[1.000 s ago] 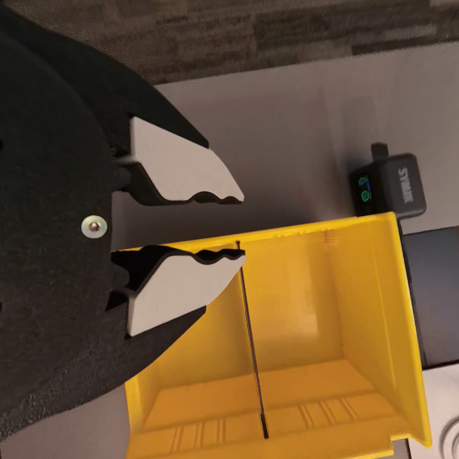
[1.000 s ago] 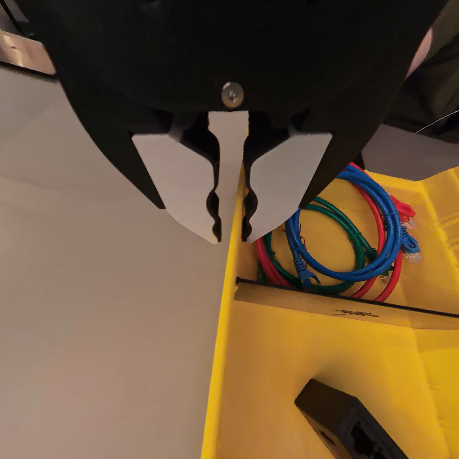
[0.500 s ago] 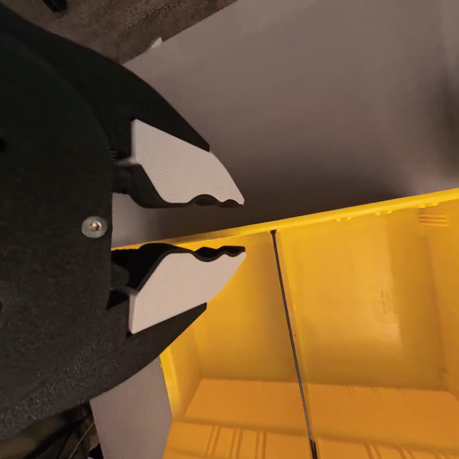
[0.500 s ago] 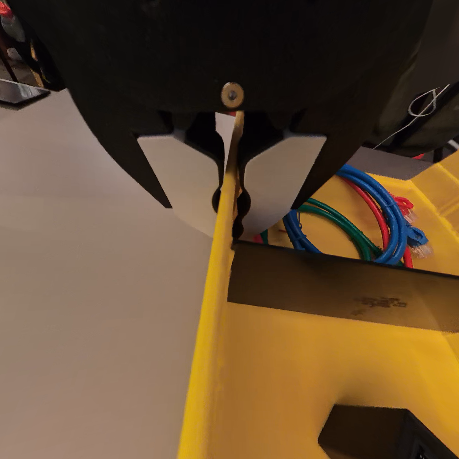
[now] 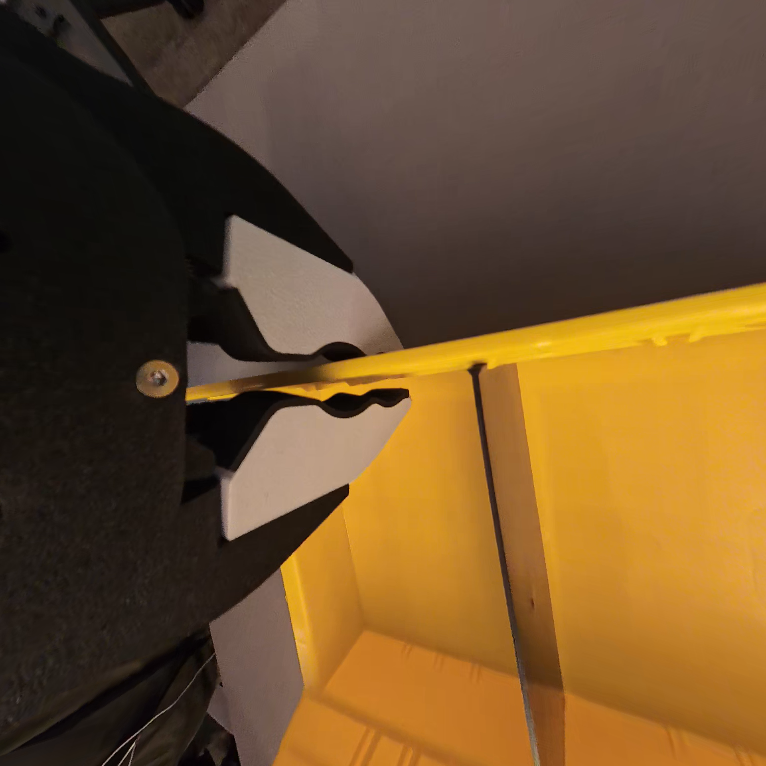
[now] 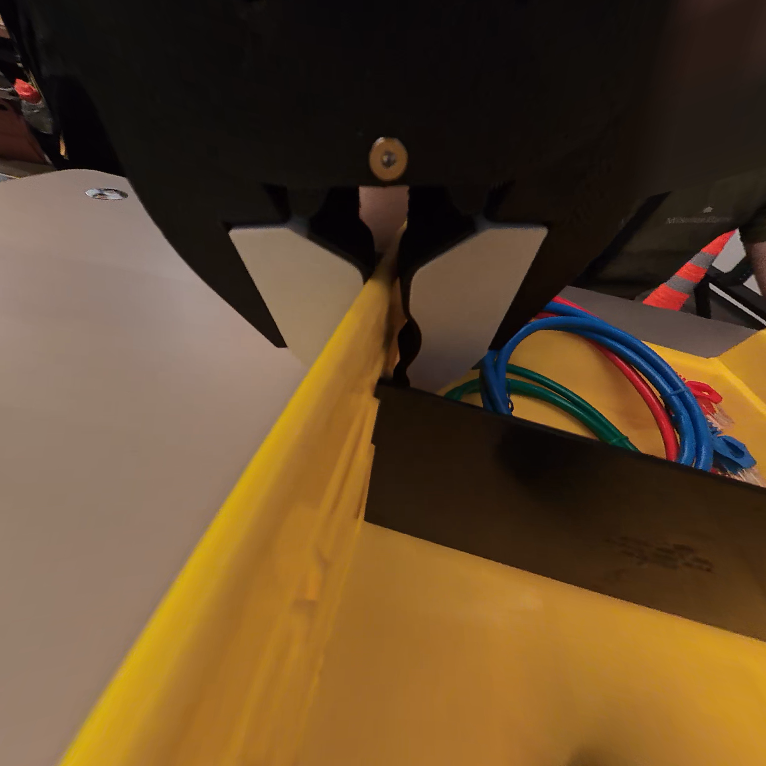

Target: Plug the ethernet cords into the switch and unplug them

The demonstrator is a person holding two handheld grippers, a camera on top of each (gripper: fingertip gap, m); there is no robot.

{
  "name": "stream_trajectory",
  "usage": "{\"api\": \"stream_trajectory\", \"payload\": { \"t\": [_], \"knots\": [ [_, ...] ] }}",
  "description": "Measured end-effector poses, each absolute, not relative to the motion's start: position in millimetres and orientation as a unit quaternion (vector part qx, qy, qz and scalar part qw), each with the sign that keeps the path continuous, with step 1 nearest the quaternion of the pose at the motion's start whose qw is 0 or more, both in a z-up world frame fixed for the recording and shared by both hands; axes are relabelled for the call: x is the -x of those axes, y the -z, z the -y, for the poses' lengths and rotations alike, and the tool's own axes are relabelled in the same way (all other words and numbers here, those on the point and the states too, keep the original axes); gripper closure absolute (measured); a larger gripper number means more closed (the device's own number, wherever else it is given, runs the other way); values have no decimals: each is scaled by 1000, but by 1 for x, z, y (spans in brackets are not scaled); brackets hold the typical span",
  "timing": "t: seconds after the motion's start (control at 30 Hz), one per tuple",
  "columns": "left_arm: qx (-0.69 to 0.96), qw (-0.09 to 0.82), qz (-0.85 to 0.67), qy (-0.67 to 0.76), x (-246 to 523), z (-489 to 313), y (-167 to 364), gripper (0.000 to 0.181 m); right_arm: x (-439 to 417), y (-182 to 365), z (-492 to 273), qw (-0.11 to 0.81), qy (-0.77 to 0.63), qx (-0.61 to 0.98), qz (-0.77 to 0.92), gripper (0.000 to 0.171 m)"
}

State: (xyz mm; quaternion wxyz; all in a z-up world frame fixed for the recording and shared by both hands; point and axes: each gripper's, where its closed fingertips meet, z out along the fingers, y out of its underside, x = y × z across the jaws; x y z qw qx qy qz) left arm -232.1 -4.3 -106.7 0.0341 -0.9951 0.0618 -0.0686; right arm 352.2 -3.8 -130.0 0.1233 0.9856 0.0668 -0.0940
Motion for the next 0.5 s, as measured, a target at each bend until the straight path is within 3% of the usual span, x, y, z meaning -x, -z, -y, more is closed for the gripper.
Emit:
{"api": "stream_trajectory", "payload": {
  "t": [0.5],
  "knots": [
    [985,-15,-172,-9,174,12,111,163,-313,132,3,126,58,-982,-125,159]
  ]
}}
